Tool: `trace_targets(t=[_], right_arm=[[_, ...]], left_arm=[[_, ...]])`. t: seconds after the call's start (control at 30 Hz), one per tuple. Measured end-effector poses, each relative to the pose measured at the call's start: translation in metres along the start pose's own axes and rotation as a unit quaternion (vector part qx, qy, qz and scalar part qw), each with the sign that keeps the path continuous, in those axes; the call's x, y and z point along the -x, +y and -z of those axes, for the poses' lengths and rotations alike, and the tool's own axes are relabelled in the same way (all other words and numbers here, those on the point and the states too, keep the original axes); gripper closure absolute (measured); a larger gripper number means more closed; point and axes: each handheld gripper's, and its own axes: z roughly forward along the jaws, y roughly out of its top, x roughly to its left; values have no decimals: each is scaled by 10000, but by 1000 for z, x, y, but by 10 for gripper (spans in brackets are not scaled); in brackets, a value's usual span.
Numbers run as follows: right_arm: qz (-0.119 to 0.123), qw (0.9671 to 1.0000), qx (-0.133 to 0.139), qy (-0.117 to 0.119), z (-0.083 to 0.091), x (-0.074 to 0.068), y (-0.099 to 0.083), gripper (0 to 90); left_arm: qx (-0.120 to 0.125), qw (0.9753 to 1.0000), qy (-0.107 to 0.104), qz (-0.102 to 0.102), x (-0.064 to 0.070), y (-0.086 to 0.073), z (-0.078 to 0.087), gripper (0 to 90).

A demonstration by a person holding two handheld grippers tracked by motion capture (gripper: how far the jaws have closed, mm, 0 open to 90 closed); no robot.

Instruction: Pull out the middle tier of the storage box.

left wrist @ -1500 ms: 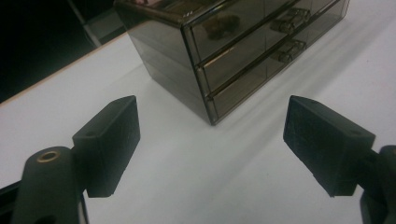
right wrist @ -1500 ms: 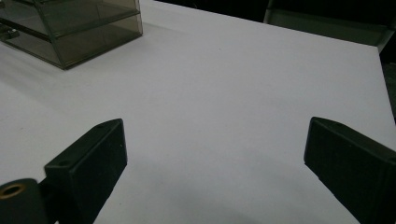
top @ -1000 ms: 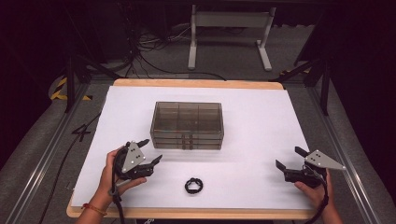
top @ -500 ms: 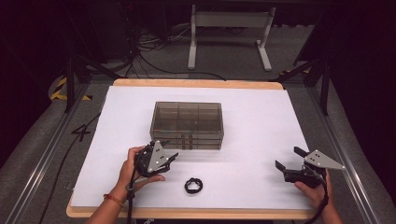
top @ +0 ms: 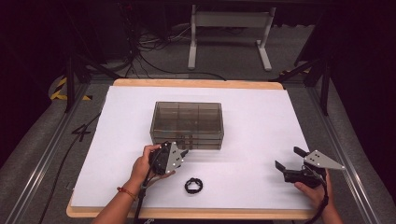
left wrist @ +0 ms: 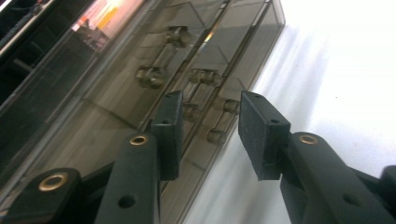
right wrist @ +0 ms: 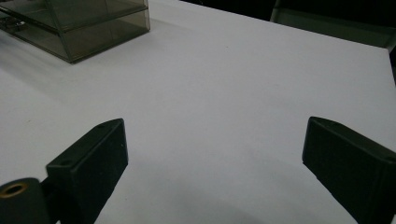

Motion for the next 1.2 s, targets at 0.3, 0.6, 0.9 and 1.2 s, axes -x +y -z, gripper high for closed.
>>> trace_targets(t=[0.3, 0.6, 0.9, 1.2], right_arm=[[-4, 10000, 17, 11, 0, 0, 0, 73], [44, 10000, -14, 40, -1, -1, 0, 76], [108, 9999, -48, 42, -2, -2, 0, 78], [149, 9998, -99, 20, -2, -3, 1, 79]], left_arm=[[7, 9999, 147, -74, 1, 0, -7, 636], [-268, 9920, 806, -938, 16, 6, -12, 678], [-429, 9771, 1367, -1572, 30, 5, -17, 715], [-574, 9604, 1797, -2053, 39, 4, -21, 757]])
